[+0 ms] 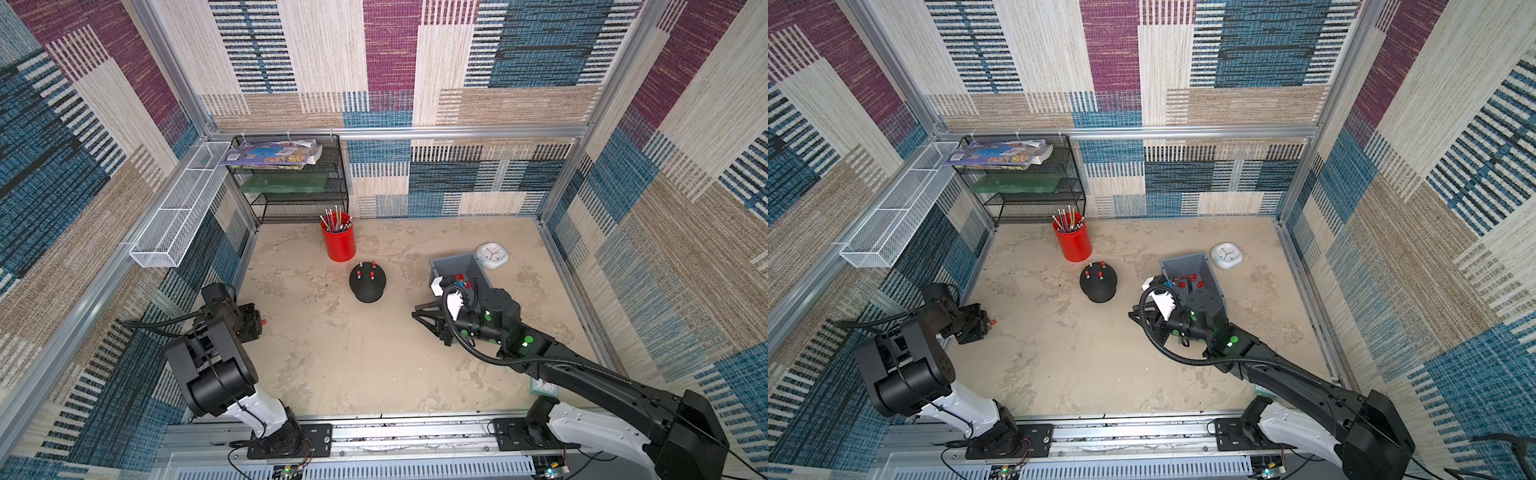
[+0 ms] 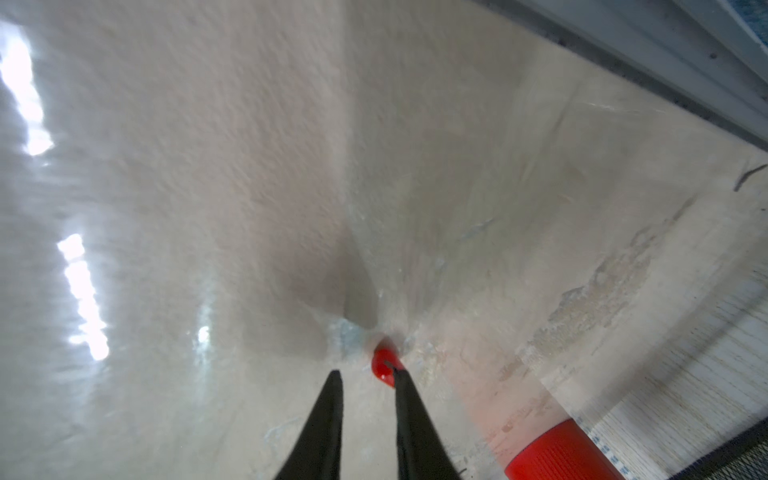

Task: Cover the protruding screws with screw protection sleeves
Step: Pick up the screw protection sleeve from the center of the board.

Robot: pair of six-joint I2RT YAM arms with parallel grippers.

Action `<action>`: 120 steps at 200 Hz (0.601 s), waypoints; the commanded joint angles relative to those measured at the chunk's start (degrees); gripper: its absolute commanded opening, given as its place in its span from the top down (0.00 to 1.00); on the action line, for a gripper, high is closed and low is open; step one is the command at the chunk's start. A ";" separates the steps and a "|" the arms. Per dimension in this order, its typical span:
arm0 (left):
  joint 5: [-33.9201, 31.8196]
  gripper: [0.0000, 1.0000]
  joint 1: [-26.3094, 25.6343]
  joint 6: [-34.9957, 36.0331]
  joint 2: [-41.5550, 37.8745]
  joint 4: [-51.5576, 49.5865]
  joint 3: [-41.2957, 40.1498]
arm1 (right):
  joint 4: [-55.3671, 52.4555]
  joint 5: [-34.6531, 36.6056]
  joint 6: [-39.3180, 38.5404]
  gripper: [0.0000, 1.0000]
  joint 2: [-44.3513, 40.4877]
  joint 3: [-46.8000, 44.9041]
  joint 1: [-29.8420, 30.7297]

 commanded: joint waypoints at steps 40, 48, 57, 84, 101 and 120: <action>0.46 0.77 0.16 -2.98 3.15 0.02 0.03 | -0.22 1.27 -1.38 0.76 0.09 -0.06 -0.45; 0.37 0.77 0.12 -3.18 3.46 -0.02 0.19 | -0.25 1.27 -1.38 0.76 0.21 -0.03 -0.53; 0.22 0.77 0.17 -3.27 3.66 0.12 0.48 | -0.06 1.34 -1.29 0.76 0.14 -0.10 -0.56; -0.20 0.79 0.17 -2.80 4.75 -0.43 1.59 | 0.32 1.53 -1.20 0.76 0.36 -0.28 -0.66; -0.18 0.83 0.17 -2.40 5.40 -0.84 2.02 | 0.20 1.70 -1.44 0.76 0.65 -0.25 -0.74; -0.40 0.87 0.17 -2.27 5.17 -0.94 1.60 | -0.14 1.81 -1.81 0.76 0.70 0.05 -0.84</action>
